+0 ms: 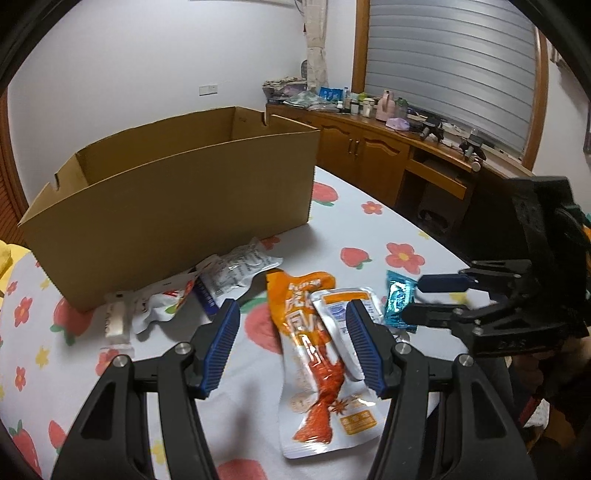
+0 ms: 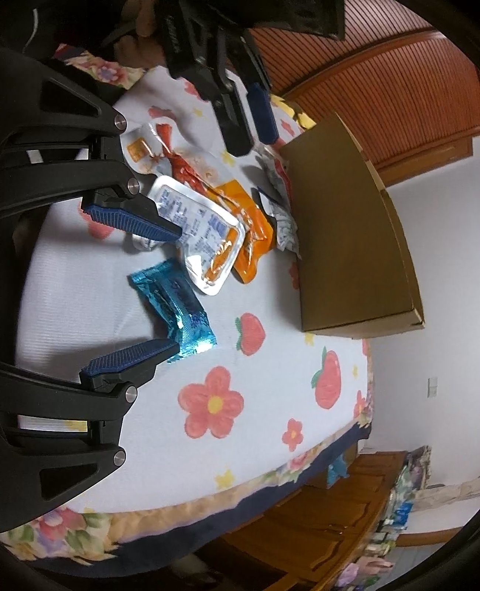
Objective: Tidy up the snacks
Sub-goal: 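Move the right tool to the blue candy and close on it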
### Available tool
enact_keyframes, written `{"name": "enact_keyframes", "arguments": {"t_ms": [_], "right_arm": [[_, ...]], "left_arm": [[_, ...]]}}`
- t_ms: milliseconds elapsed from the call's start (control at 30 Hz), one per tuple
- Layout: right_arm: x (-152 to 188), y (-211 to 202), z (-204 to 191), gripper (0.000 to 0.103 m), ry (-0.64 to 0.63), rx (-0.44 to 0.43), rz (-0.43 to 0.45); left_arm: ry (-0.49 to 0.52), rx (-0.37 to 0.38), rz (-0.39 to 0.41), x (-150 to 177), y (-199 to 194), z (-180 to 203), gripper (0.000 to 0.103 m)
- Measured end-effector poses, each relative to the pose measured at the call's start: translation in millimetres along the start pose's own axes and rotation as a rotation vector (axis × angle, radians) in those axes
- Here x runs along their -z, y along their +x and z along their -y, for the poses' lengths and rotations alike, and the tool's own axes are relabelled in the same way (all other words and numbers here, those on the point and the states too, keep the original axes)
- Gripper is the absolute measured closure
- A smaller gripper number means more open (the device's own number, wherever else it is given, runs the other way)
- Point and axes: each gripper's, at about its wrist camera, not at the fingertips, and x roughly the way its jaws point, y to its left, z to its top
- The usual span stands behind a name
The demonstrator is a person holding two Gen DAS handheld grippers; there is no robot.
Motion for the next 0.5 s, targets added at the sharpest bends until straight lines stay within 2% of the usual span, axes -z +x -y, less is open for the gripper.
{"name": "enact_keyframes", "arguments": {"t_ms": [167, 367, 467, 500], "right_arm": [[-6, 8, 5, 0.048, 0.019, 0.015, 0.0], [-6, 17, -1, 0.049, -0.023, 0.063, -0.015], [-4, 19, -3, 0.065, -0.051, 0.085, -0.016], [-3, 18, -3, 0.073, -0.062, 0.091, -0.017]], "left_arm": [[0.003, 0.005, -0.011, 2, 6, 4, 0.045], [0.002, 0.018, -0.02, 3, 10, 9, 0.046], [0.011, 0.023, -0.024, 2, 12, 13, 0.046], [0.013, 0.025, -0.026, 2, 12, 15, 0.046]]}}
